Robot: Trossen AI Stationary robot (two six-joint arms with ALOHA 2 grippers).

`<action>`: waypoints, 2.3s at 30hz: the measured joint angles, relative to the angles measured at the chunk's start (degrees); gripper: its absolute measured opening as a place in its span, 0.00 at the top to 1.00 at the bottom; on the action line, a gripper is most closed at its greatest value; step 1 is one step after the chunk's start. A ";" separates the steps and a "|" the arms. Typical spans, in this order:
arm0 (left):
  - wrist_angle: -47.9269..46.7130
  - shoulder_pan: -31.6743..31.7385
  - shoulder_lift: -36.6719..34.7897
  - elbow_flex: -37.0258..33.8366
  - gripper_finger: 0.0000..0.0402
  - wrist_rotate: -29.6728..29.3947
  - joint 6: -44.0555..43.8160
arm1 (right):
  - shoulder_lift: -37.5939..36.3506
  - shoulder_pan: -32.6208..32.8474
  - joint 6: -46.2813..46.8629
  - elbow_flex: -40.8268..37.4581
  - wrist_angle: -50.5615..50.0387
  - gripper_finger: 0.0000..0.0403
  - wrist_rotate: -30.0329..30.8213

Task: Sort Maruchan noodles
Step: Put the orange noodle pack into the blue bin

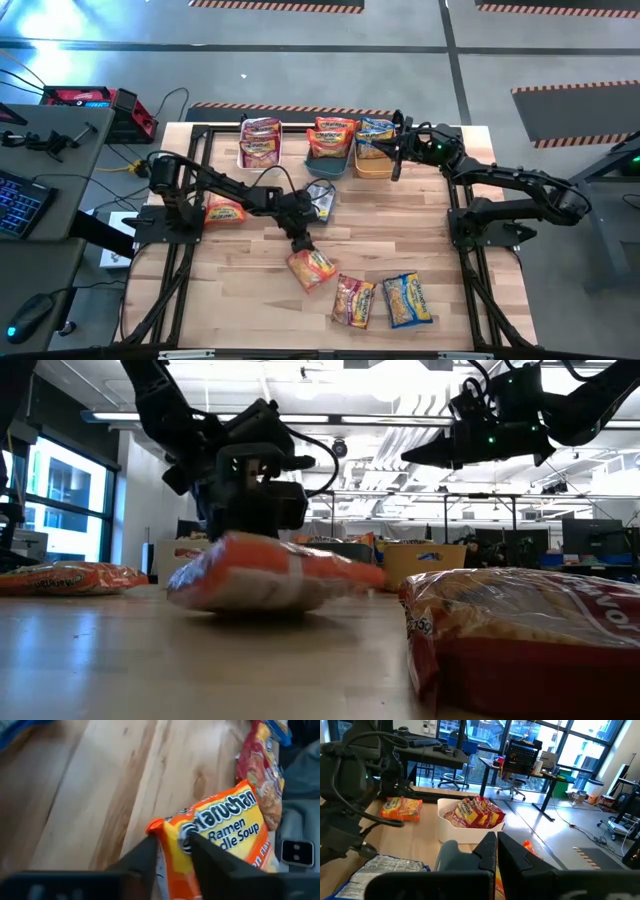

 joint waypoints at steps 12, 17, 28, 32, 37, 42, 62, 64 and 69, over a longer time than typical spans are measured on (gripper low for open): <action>-1.86 1.67 -2.21 -0.07 0.99 -1.84 9.94 | 0.02 0.15 7.17 0.01 -1.71 1.00 -0.20; -5.83 2.57 -6.53 -0.13 1.00 -8.95 15.52 | 0.02 2.69 13.80 0.03 -3.76 0.91 -0.81; -0.94 3.04 -17.91 -0.13 1.00 -26.67 24.77 | 6.56 15.78 29.69 1.29 -10.02 0.47 -2.24; 1.33 2.98 -19.13 -0.13 1.00 -29.31 28.05 | 13.15 19.31 29.63 5.63 -11.15 0.37 -3.35; 3.31 3.00 -19.21 -0.13 1.00 -30.23 30.13 | 20.39 22.40 24.70 13.01 -16.29 0.33 -2.85; 4.40 2.98 -19.21 -0.13 1.00 -30.48 31.86 | 26.48 23.14 21.50 19.99 -22.00 0.33 0.90; 11.34 4.36 -19.26 -1.43 1.00 -31.39 31.00 | 33.40 23.32 22.69 27.70 -26.87 0.66 -1.63; 14.99 4.84 -19.26 -3.12 1.00 -31.31 29.80 | 33.40 23.32 22.68 27.70 -26.58 0.71 -1.63; 18.82 5.92 -19.26 -5.55 0.97 -31.90 25.99 | 32.81 22.72 21.24 27.70 -27.01 0.78 -1.53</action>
